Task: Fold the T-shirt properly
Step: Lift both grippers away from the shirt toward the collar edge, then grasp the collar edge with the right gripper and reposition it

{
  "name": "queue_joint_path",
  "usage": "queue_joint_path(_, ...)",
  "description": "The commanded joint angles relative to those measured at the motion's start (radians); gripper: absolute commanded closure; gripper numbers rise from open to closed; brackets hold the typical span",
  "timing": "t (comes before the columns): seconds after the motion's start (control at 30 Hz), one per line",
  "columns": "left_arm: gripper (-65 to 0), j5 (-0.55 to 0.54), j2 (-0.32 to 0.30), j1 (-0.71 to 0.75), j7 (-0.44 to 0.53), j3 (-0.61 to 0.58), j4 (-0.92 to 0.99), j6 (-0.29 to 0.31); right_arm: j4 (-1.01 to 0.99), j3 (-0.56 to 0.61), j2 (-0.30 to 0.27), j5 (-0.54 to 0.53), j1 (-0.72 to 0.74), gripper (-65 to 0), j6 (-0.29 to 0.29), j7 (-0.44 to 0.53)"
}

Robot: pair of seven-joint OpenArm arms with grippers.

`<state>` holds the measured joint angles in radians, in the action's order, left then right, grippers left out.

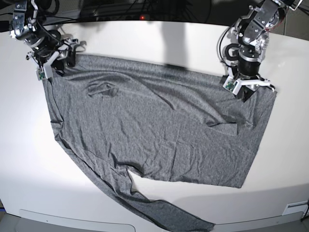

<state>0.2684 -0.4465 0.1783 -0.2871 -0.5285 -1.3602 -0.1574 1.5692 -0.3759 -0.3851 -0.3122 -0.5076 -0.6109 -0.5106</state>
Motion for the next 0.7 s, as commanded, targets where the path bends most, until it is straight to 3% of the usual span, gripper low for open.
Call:
queue_joint_path(0.0, -16.5, -0.073, 0.000, 0.068, -0.164, -0.022, 0.042, 0.142, 0.011, -0.013, -0.011, 0.066, -0.016, -22.4, 0.013, -0.093)
queue_joint_path(0.37, -16.5, -0.047, 0.000, 0.068, -0.214, -0.022, 0.022, 0.142, 0.325, -0.016, -0.011, 0.154, -0.008, -22.4, 0.006, -0.100)
queue_joint_path(0.47, -16.5, -0.048, 0.000, 0.069, -0.219, -0.022, 0.016, 0.142, 0.395, -0.016, -0.011, 0.145, -0.008, -22.4, -0.085, -0.096)
queue_joint_path(0.57, -16.5, -0.048, 0.000, 0.069, -0.222, -0.022, 0.000, 0.142, 0.433, 0.011, -0.013, 0.114, -0.005, -22.4, -0.087, -0.076)
queue_joint_path(0.67, -16.5, -0.048, 0.000, 0.069, -0.222, -0.022, -0.026, 0.142, 0.433, 0.095, -0.014, 0.164, 0.021, -22.4, -0.087, -0.073)
